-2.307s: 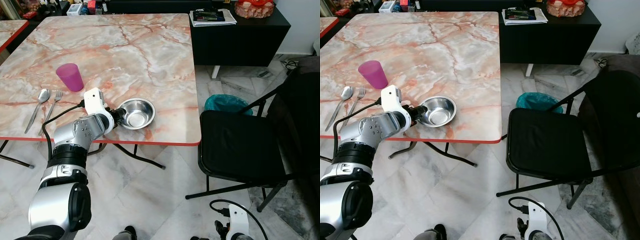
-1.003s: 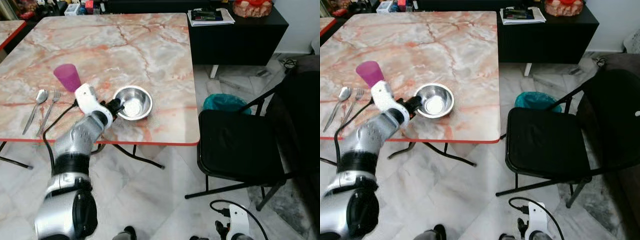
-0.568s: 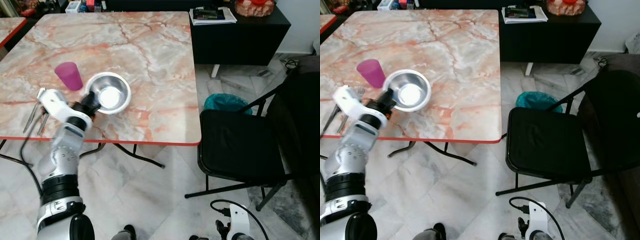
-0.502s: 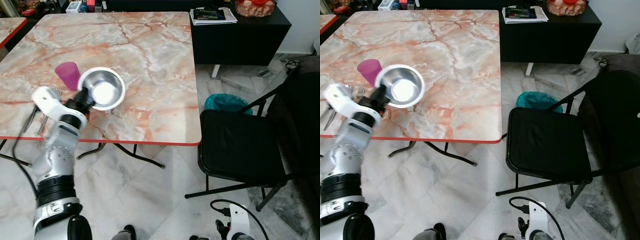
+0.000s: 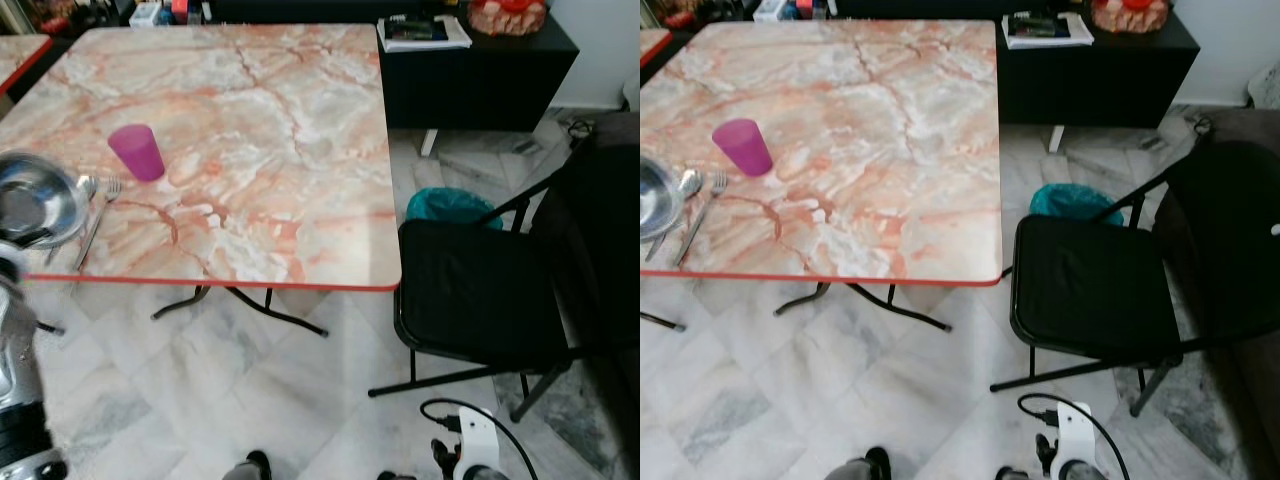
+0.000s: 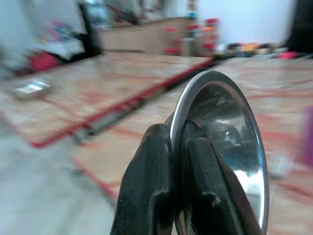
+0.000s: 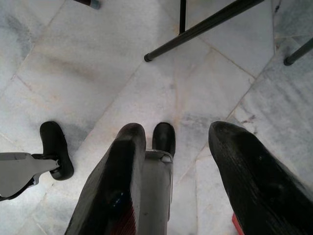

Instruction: Setting the table

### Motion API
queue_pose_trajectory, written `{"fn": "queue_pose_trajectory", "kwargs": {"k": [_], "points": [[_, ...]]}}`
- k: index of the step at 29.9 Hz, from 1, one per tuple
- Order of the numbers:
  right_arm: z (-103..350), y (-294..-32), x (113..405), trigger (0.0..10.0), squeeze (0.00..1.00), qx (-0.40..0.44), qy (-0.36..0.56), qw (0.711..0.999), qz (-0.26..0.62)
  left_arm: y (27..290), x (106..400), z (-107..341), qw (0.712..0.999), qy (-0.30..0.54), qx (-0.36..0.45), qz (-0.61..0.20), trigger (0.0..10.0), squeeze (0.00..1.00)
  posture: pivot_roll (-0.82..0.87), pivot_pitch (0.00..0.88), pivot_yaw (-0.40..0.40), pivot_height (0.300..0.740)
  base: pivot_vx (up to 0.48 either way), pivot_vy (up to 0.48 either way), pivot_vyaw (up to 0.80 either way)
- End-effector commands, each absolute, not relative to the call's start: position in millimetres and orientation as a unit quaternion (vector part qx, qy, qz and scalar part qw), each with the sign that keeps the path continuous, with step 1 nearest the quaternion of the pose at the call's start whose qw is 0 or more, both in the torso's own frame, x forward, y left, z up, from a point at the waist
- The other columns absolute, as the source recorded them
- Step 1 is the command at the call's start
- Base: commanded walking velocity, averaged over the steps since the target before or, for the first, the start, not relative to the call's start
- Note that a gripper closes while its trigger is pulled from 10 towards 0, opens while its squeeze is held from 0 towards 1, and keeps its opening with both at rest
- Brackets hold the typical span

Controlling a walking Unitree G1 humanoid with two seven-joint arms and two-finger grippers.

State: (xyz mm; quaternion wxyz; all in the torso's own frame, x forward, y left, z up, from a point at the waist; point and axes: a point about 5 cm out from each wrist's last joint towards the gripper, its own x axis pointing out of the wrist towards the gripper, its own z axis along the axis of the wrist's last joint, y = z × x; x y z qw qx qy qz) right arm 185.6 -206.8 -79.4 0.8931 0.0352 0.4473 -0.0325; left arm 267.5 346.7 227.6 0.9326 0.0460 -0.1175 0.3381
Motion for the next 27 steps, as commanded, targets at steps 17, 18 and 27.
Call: {"fn": "queue_pose_trajectory", "kwargs": {"k": [17,18,27], "points": [[-83,-205,179,10.0,0.00,0.040,0.457,0.888,-0.033,387,230,157,0.840,0.145,0.256,0.455,10.0,0.00,0.06,0.170,0.034,0.740,0.000,0.000,0.00],[-83,-205,179,10.0,0.00,0.040,0.458,0.888,-0.033,386,230,151,0.841,0.157,0.254,0.452,10.0,0.00,0.06,0.170,0.034,0.740,0.000,0.000,0.00],[-83,-205,179,10.0,0.00,0.041,0.458,0.887,-0.034,372,228,103,0.857,0.234,0.211,0.408,10.0,0.00,0.05,0.170,0.036,0.740,0.000,0.000,0.00]]}}
